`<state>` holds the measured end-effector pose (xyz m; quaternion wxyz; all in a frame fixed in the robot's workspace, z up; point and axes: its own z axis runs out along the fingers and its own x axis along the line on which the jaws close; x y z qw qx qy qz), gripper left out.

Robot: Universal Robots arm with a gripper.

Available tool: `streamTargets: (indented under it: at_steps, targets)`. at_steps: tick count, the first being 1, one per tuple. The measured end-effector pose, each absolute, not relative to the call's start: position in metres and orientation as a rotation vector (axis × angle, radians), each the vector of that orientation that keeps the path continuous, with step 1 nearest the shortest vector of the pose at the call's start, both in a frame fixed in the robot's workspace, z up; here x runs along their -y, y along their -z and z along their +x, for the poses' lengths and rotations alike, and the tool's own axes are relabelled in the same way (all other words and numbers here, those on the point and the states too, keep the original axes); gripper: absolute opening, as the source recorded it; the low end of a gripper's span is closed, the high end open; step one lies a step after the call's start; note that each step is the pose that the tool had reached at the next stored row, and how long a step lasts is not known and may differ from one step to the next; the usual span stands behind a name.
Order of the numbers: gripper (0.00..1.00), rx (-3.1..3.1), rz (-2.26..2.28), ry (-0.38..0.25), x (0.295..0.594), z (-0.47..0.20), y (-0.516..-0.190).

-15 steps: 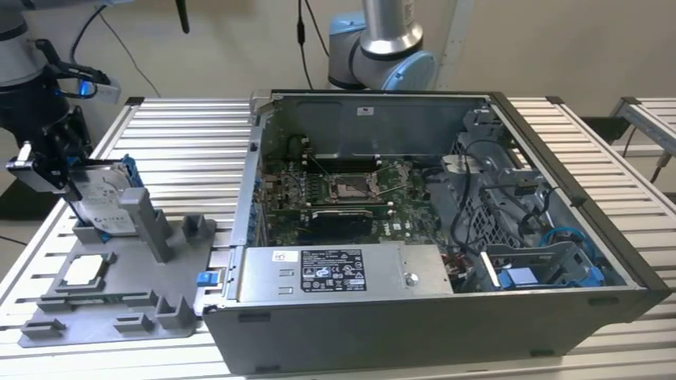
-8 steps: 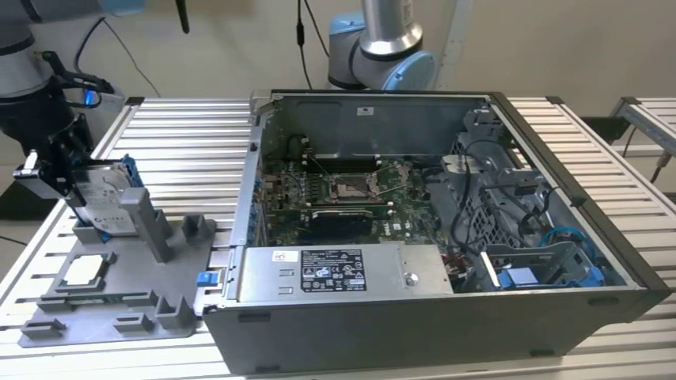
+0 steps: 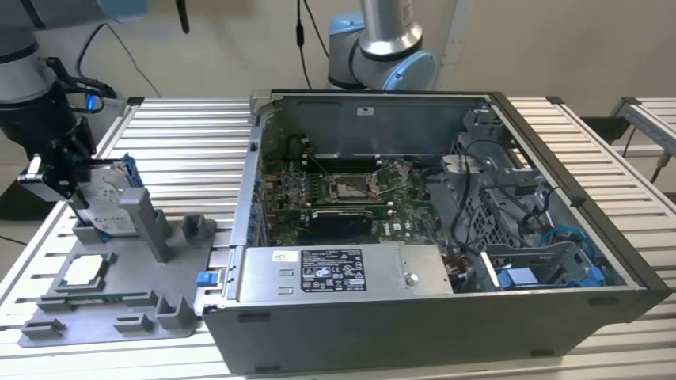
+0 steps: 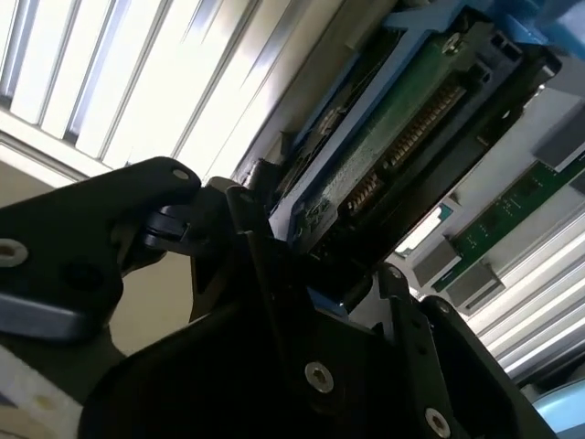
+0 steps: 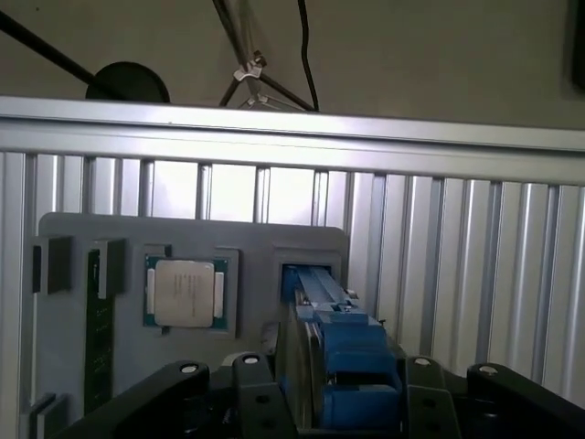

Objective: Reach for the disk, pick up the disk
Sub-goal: 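Pick up the disk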

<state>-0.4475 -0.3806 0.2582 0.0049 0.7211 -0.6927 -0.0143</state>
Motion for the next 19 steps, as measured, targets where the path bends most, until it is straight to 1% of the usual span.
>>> streamTargets:
  at_steps: [7,19]
  targets:
    - [0.0,2.169,2.258,0.045,0.3805,-0.4475,-0.2652]
    - [0.0,2.17,2.258,0.045,0.3805,-0.4479,-0.2646]
